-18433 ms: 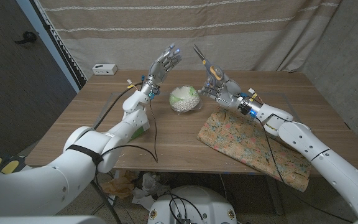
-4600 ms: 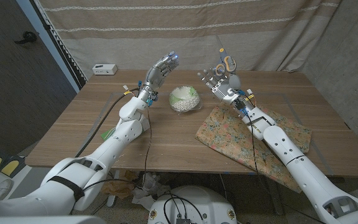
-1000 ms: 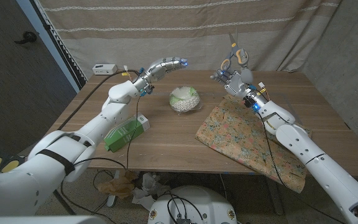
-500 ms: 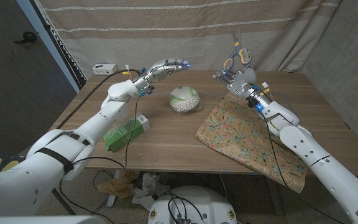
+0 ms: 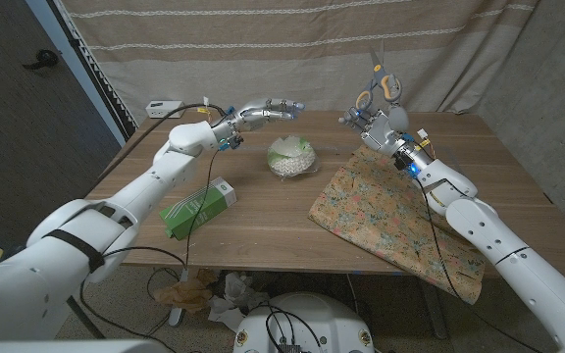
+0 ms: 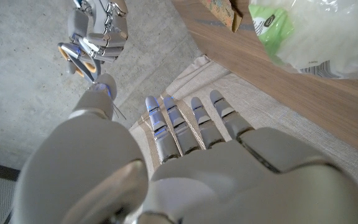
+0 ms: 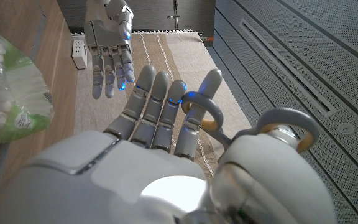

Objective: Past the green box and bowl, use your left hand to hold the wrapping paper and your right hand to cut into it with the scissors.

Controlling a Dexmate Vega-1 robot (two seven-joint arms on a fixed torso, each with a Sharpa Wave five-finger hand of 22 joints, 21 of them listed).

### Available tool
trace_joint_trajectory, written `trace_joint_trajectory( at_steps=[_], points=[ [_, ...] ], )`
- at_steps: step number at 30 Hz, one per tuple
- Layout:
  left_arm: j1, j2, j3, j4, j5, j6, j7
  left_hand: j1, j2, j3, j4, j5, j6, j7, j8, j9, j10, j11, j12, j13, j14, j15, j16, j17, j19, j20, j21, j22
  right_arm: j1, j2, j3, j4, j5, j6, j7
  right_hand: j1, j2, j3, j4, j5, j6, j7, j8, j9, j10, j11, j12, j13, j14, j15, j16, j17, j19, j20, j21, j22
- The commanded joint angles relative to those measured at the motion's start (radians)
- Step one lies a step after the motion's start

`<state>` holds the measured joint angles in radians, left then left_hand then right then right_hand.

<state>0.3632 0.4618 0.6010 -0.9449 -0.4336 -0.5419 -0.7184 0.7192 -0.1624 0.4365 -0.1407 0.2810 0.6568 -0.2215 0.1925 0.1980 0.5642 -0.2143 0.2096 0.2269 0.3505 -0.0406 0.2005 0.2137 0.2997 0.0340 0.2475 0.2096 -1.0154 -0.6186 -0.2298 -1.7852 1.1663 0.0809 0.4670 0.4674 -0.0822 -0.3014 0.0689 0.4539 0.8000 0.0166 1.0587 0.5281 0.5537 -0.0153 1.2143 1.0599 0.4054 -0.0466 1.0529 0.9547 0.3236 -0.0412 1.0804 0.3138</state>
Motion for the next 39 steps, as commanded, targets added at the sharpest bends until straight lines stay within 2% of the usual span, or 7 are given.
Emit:
trace_joint_trajectory(
  at_steps=[1, 12, 22, 28, 34, 36, 39],
  points=[
    [-0.043, 0.022, 0.072, -0.018, 0.119, -0.012, 0.015, 0.048, 0.036, 0.014, -0.013, 0.012, 0.018, -0.002, 0.012, 0.003, 0.033, -0.002, 0.018, 0.008, 0.008, -0.165, 0.006, 0.001, 0.007, -0.014, 0.0, -0.003, -0.015, -0.012, 0.004, -0.02, -0.009, 0.01, 0.001, -0.008, 0.004, -0.002, -0.007, -0.003, -0.068, 0.092, -0.006, 0.001, -0.004, 0.002, 0.0, 0.004, 0.001, -0.055, -0.003, -0.003, 0.01, -0.001, 0.01, -0.002],
    [-0.075, 0.014, 0.118, 0.001, 0.2, -0.072, 0.022, 0.123, 0.065, 0.047, -0.028, 0.007, 0.025, -0.002, 0.015, 0.002, 0.021, -0.003, 0.01, 0.003, -0.002, -0.165, 0.0, -0.007, 0.008, -0.024, -0.001, -0.005, -0.034, -0.023, 0.006, -0.042, -0.017, 0.012, -0.025, -0.007, 0.009, 0.0, -0.009, -0.003, -0.066, 0.093, -0.012, -0.003, -0.003, 0.005, 0.002, -0.002, 0.001, -0.052, -0.002, -0.008, 0.014, -0.002, 0.012, -0.006],
    [-0.043, 0.065, 0.125, -0.097, 0.341, -0.086, 0.175, 0.138, 0.051, 0.046, -0.027, -0.005, 0.008, -0.001, 0.007, 0.001, 0.004, -0.002, 0.001, -0.002, -0.021, -0.161, -0.006, -0.01, 0.004, -0.026, -0.003, -0.006, -0.031, -0.029, 0.0, -0.053, -0.019, 0.004, -0.039, -0.002, 0.015, 0.003, -0.013, -0.003, -0.063, 0.093, -0.015, -0.003, -0.002, 0.004, 0.007, -0.003, 0.002, -0.052, 0.0, -0.015, 0.016, -0.003, 0.013, -0.012],
    [-0.025, 0.105, 0.128, -0.178, 0.484, -0.087, 0.3, 0.135, 0.039, 0.039, -0.022, -0.009, -0.003, -0.001, 0.004, 0.001, -0.002, -0.001, -0.001, -0.004, -0.039, -0.155, -0.01, -0.011, 0.004, -0.026, -0.004, -0.006, -0.018, -0.025, -0.009, -0.047, -0.014, -0.003, -0.036, 0.0, 0.018, 0.005, -0.016, -0.003, -0.066, 0.091, -0.017, 0.001, -0.003, 0.003, 0.009, -0.004, 0.002, -0.054, 0.002, -0.017, 0.016, -0.005, 0.013, -0.015],
    [-0.011, 0.106, 0.129, -0.203, 0.594, -0.1, 0.421, 0.118, 0.019, 0.013, -0.005, -0.015, -0.131, 0.0, -0.017, -0.001, -0.017, -0.001, -0.002, -0.005, -0.054, -0.158, -0.004, -0.011, 0.001, -0.035, -0.006, -0.007, -0.015, -0.016, -0.012, -0.037, -0.01, 0.007, -0.016, 0.004, 0.02, 0.007, -0.019, -0.002, -0.062, 0.096, -0.019, -0.002, 0.001, 0.003, 0.006, -0.016, -0.001, -0.058, 0.003, -0.02, 0.018, -0.005, 0.014, -0.019],
    [-0.012, 0.112, 0.137, -0.219, 0.703, -0.119, 0.509, 0.114, 0.018, 0.01, -0.003, -0.015, -0.146, 0.0, -0.016, 0.0, -0.017, -0.001, -0.001, -0.004, -0.051, -0.162, -0.002, -0.011, 0.006, -0.042, -0.004, -0.006, -0.021, -0.018, -0.01, -0.04, -0.004, 0.003, -0.019, 0.006, 0.02, 0.007, -0.021, -0.002, -0.057, 0.096, -0.02, -0.003, 0.006, 0.004, 0.003, -0.025, 0.004, -0.058, 0.002, -0.025, 0.019, -0.005, 0.015, -0.02],
    [-0.024, 0.119, 0.154, -0.226, 0.806, -0.129, 0.573, 0.105, 0.015, -0.001, 0.001, -0.013, -0.193, 0.001, -0.016, 0.001, -0.021, -0.001, 0.0, -0.003, -0.056, -0.166, -0.003, -0.012, 0.008, -0.052, -0.003, -0.006, -0.022, -0.018, -0.009, -0.039, -0.007, 0.007, -0.018, 0.007, 0.02, 0.007, -0.022, -0.002, -0.056, 0.096, -0.02, -0.001, 0.006, 0.004, 0.005, -0.024, 0.006, -0.058, 0.001, -0.03, 0.02, -0.005, 0.015, -0.022]
  ],
)
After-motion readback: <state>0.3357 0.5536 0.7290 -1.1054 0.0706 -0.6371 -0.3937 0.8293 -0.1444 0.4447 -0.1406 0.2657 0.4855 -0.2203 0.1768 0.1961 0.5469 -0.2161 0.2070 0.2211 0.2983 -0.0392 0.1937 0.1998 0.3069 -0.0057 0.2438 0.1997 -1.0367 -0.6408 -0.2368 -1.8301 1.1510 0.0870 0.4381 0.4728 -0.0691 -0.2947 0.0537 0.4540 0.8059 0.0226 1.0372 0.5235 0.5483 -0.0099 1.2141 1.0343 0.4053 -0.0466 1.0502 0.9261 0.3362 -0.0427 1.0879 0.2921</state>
